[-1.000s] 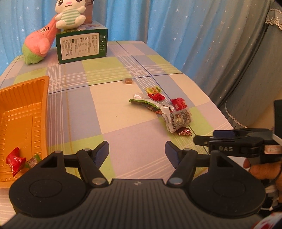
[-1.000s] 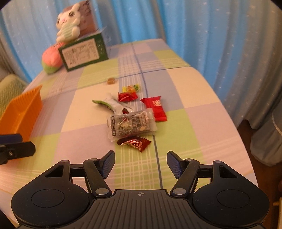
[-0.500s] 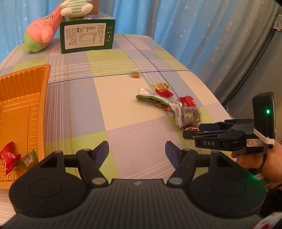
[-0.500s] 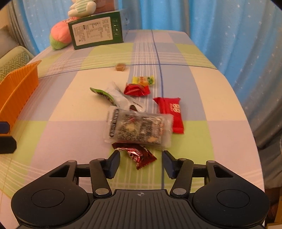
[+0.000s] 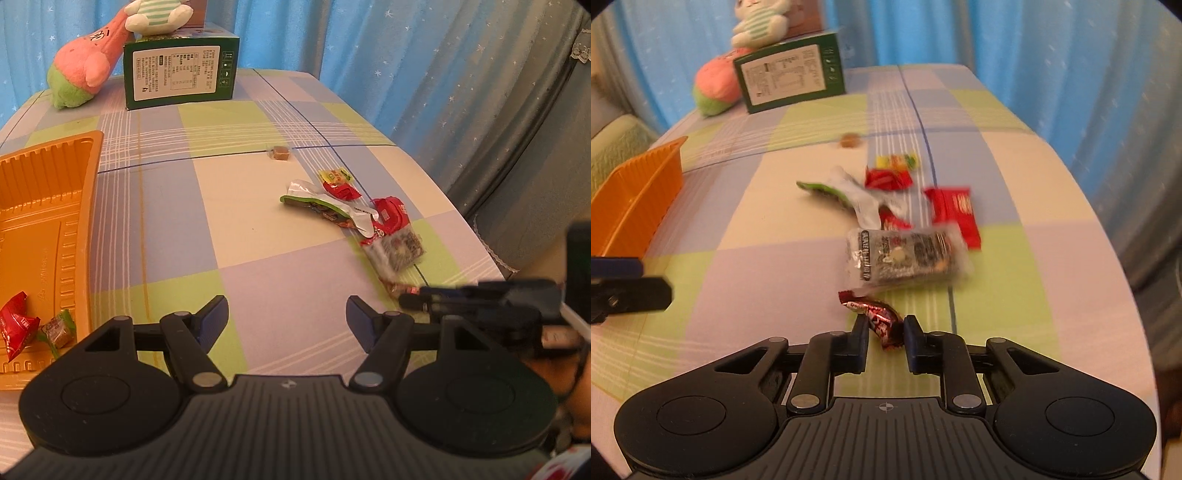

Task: Organize snacks
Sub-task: 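Grasp the dark red candy with the right tool while the left tool grasps the clear nut bar packet, then carry both snacks to the orange tray and release them inside, then move both open tools back toward the remaining snacks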

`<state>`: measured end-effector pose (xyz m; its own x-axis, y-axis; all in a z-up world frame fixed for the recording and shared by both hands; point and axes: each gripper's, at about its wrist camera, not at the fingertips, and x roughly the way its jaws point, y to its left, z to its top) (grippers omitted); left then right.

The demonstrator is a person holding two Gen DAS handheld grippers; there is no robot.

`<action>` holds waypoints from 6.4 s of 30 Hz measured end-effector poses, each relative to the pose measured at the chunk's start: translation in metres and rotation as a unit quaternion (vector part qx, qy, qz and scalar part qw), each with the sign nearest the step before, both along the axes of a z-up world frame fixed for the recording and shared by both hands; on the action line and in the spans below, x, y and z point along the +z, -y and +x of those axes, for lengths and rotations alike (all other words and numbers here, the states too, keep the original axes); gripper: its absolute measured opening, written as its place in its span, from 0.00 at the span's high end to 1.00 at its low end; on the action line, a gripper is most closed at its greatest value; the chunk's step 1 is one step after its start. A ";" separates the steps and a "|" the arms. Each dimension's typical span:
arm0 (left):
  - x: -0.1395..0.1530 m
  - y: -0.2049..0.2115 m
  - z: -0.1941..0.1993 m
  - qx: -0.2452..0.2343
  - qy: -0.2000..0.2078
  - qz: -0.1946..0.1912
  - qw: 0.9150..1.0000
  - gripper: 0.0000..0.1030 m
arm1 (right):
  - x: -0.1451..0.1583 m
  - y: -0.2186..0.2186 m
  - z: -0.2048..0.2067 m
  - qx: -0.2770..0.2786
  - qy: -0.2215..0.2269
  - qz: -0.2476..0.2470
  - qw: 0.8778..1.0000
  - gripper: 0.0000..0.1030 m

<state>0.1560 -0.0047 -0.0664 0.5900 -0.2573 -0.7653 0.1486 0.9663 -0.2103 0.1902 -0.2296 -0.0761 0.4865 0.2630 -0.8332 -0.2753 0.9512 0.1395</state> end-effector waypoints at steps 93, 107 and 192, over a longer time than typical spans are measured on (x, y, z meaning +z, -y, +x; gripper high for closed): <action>-0.031 0.011 -0.012 -0.036 0.025 0.081 0.996 0.67 | 0.015 0.005 -0.032 -0.041 0.075 0.025 0.996 0.76; 0.057 -0.109 -0.054 0.112 0.061 0.078 0.989 0.67 | 0.092 -0.109 -0.039 0.069 0.104 0.114 0.986 0.76; 0.076 -0.063 -0.101 0.087 0.067 0.020 0.994 0.42 | 0.112 -0.025 -0.088 -0.048 0.066 0.092 0.992 0.47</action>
